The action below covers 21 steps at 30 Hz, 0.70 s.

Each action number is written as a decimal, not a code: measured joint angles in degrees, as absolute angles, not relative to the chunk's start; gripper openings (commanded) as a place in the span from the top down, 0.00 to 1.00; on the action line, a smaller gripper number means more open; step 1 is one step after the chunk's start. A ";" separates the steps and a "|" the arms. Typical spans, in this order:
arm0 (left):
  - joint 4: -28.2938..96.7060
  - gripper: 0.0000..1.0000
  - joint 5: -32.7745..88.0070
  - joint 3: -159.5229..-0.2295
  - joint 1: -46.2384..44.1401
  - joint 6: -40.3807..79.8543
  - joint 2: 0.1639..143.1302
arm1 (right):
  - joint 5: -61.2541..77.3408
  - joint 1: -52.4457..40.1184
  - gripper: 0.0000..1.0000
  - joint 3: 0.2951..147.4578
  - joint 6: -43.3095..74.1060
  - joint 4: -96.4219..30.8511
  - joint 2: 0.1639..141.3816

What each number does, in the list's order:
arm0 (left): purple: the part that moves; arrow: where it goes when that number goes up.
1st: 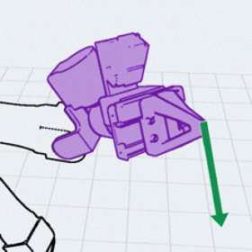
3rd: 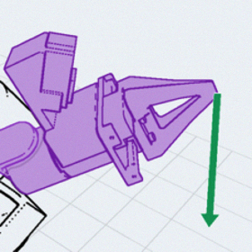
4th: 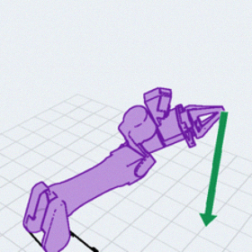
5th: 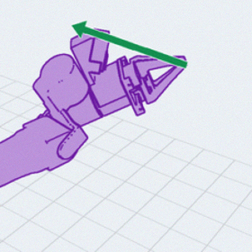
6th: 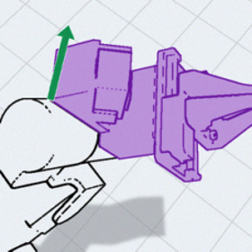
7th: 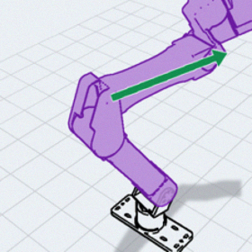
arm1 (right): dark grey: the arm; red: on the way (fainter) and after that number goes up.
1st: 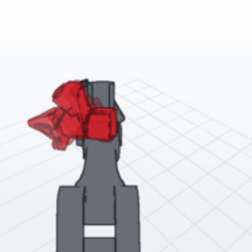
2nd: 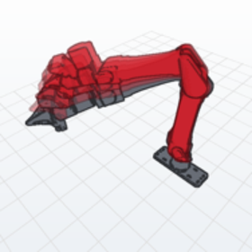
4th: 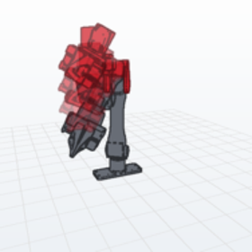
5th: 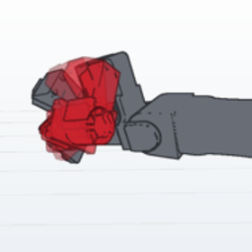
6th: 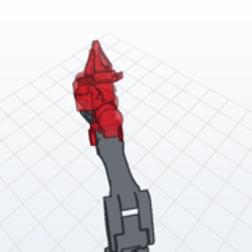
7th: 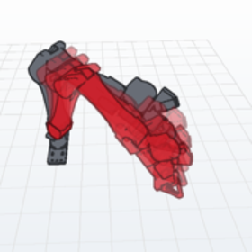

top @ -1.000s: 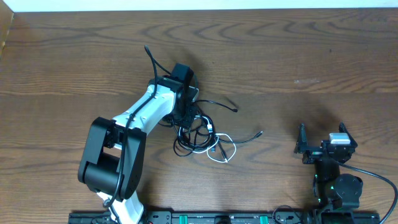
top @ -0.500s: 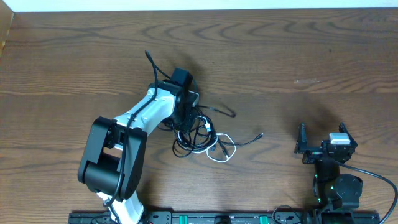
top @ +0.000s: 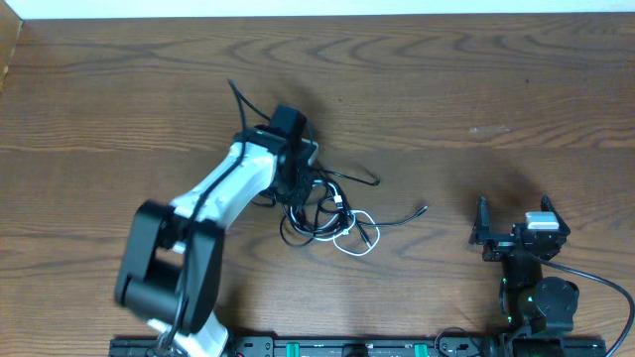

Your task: Untangle cables

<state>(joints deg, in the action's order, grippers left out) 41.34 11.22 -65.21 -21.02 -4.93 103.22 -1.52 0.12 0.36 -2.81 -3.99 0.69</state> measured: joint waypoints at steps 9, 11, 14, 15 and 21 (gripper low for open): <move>39.48 0.93 10.55 -65.34 -21.02 -4.93 80.25 | -1.52 0.12 0.01 0.36 -2.81 -3.97 0.69; 39.44 0.92 10.55 -65.34 -21.02 -4.95 76.88 | -1.52 0.12 0.01 0.36 -2.81 -3.99 0.69; 39.40 0.92 10.37 -65.34 -21.02 -4.95 73.08 | -1.52 0.12 0.01 0.36 -2.81 -3.97 0.69; 39.40 0.92 10.37 -65.34 -21.02 -4.95 72.23 | -1.52 0.12 0.01 0.36 -2.81 -3.97 0.69; 40.88 0.92 10.33 -65.34 -21.02 -4.95 71.72 | -1.52 0.12 0.01 0.36 -2.81 -3.97 0.69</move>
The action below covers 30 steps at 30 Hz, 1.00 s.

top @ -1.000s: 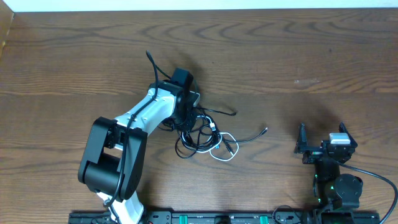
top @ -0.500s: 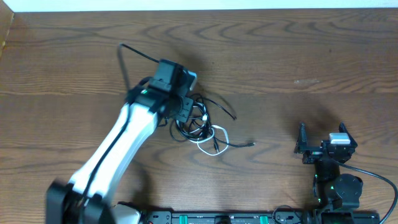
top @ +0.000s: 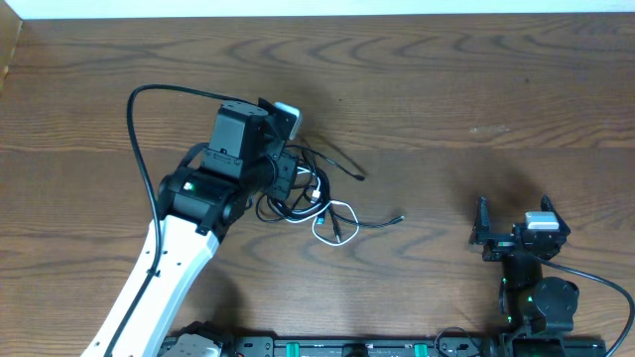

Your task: Untangle cables

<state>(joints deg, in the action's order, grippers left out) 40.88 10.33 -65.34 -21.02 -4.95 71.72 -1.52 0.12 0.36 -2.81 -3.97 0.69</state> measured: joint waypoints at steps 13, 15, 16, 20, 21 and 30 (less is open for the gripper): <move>41.85 0.07 10.13 -65.34 -21.02 -4.75 72.55 | 8.73 0.12 0.01 0.36 -2.26 6.70 0.67; 41.85 0.06 9.58 -65.34 -21.02 -4.80 72.55 | 11.00 0.12 0.01 0.36 -0.19 6.63 0.67; 41.85 0.06 8.67 -65.34 -21.02 -4.45 72.55 | 11.66 0.12 0.01 0.40 0.89 6.57 0.69; 41.85 0.05 3.79 -65.34 -21.02 -2.28 72.55 | 12.82 0.12 0.01 1.61 3.92 5.52 1.54; 41.82 0.05 2.59 -65.34 -21.02 -1.69 72.53 | 13.10 0.12 0.01 2.63 4.38 4.64 2.22; 41.89 0.05 -2.94 -65.34 -17.10 1.67 71.77 | 16.29 0.10 0.01 20.14 5.93 -1.43 19.90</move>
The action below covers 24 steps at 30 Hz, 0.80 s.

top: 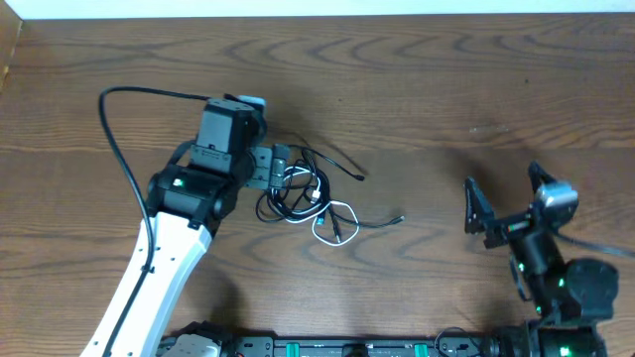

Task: Untangle cables
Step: 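Move the right gripper in and grasp the cable bundle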

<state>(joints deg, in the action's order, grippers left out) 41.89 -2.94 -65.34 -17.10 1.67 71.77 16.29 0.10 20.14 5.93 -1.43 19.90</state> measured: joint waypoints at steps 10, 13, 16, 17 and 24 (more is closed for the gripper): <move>41.82 0.05 -3.38 -65.34 -10.79 4.12 71.55 | 20.43 -8.34 0.01 34.98 6.13 -6.20 45.25; 41.85 0.04 -3.38 -65.34 -9.87 4.32 71.55 | 20.21 -12.71 0.01 37.85 6.15 -6.24 51.05; 41.85 0.04 -3.38 -65.34 -8.25 4.47 71.55 | 19.59 -19.05 0.01 40.62 7.01 -6.15 58.81; 41.89 0.04 -3.38 -65.34 -7.60 4.49 71.55 | 18.90 -20.67 0.01 41.12 7.46 -6.00 60.75; 41.87 0.04 -3.40 -65.34 -3.18 4.56 71.55 | 18.09 -29.85 0.01 43.24 9.87 -1.45 73.65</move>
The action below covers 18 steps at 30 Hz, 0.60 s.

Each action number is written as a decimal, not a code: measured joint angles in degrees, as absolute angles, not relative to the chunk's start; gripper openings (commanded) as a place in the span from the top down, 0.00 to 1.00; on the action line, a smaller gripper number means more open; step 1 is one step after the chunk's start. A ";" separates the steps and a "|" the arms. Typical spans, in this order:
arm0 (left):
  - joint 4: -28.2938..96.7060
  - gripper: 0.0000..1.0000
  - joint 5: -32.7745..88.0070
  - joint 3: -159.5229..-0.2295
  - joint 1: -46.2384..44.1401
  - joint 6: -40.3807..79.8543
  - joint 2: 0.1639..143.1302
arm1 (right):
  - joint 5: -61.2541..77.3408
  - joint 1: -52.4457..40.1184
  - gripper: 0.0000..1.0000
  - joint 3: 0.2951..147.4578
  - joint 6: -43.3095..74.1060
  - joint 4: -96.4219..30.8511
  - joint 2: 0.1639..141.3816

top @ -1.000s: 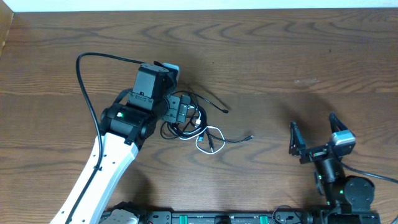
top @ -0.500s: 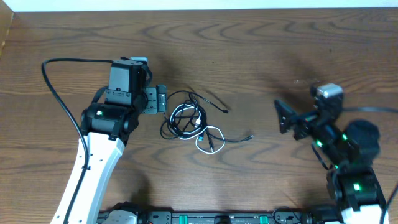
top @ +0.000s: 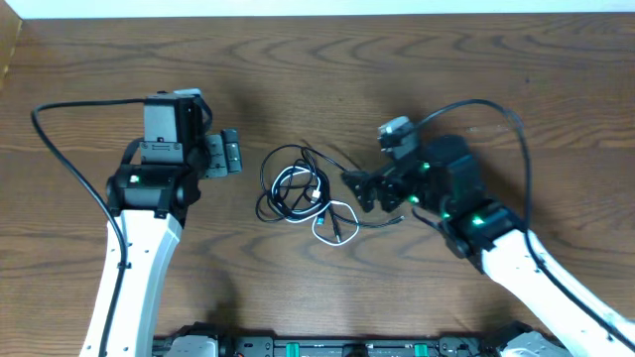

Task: Untangle cables
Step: 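Move the right gripper in and grasp the cable bundle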

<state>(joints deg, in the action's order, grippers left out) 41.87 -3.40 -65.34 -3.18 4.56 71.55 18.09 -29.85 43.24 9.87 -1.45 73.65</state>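
The tangle of black cables (top: pixel 294 188) lies in loops at the table's middle, with a white cable (top: pixel 337 220) looped at its lower right. One black end (top: pixel 342 164) trails right and another (top: pixel 392 220) points lower right. My left gripper (top: pixel 222 155) hangs left of the bundle, apart from it, open and empty. The right gripper (top: pixel 360 192) is open at the bundle's right edge, with its fingers (top: pixel 354 179) beside the trailing black strands and nothing clearly between them.
The brown wooden table (top: pixel 496 79) runs back to a pale far edge. The left arm's own black cable (top: pixel 69 109) arcs out to the left. A black rail (top: pixel 327 347) runs along the near edge.
My left gripper has drawn back leftward, away from the cables. The right arm has left its place at the lower right and reached in to the bundle's right side. The bundle lies where it was.
At first the left gripper was on the tangle, right of centre, with the right arm parked at the lower right. Then the bundle lay further left with the left gripper at it. Later the right arm had lifted; now it is at the bundle and the left has withdrawn.
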 measured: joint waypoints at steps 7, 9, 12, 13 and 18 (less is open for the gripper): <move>41.89 0.04 -3.25 -65.34 -2.24 4.56 71.57 | 22.48 -32.03 0.01 43.53 17.17 9.91 79.66; 41.91 0.04 -3.14 -65.34 -2.24 4.56 71.57 | 23.51 -32.05 0.01 43.66 20.56 12.84 80.31; 41.89 0.04 -3.14 -65.34 -2.24 4.56 71.81 | 23.49 -32.42 0.01 44.53 25.08 13.08 80.82; 41.89 0.04 -3.14 -65.34 -2.24 4.56 71.99 | 23.09 -32.80 0.01 45.10 26.06 12.34 81.23; 41.76 0.04 -3.14 -65.34 -2.24 4.56 73.69 | 19.99 -35.62 0.04 48.53 28.67 6.44 84.68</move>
